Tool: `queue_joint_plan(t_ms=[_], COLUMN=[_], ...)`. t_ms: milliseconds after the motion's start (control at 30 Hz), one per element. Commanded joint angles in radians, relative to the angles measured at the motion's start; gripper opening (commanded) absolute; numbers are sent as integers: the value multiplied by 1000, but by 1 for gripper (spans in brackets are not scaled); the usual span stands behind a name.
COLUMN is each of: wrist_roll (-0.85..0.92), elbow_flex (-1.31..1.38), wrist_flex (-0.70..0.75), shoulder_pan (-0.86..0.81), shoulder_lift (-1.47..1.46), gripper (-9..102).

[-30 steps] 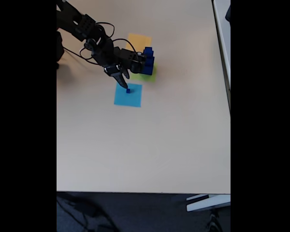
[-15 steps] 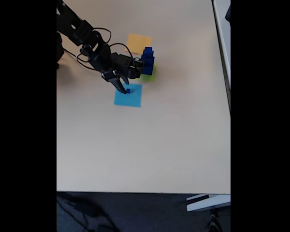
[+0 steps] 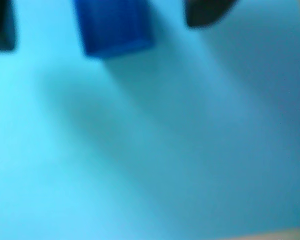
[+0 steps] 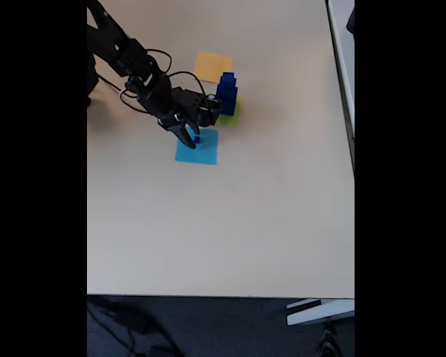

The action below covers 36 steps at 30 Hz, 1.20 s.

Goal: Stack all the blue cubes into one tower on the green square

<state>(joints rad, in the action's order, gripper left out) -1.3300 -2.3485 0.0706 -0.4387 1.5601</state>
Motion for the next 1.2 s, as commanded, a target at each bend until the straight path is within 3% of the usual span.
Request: queue_joint_plan(t_ms=[0,1000,1167], wrist_roll=[-11,38,72], elbow_flex=[3,5,55], wrist_flex=[-23,-18,127], shoulder_pan=[12,14,11], shoulder_lift=[9,52,196], gripper=[16,1,0])
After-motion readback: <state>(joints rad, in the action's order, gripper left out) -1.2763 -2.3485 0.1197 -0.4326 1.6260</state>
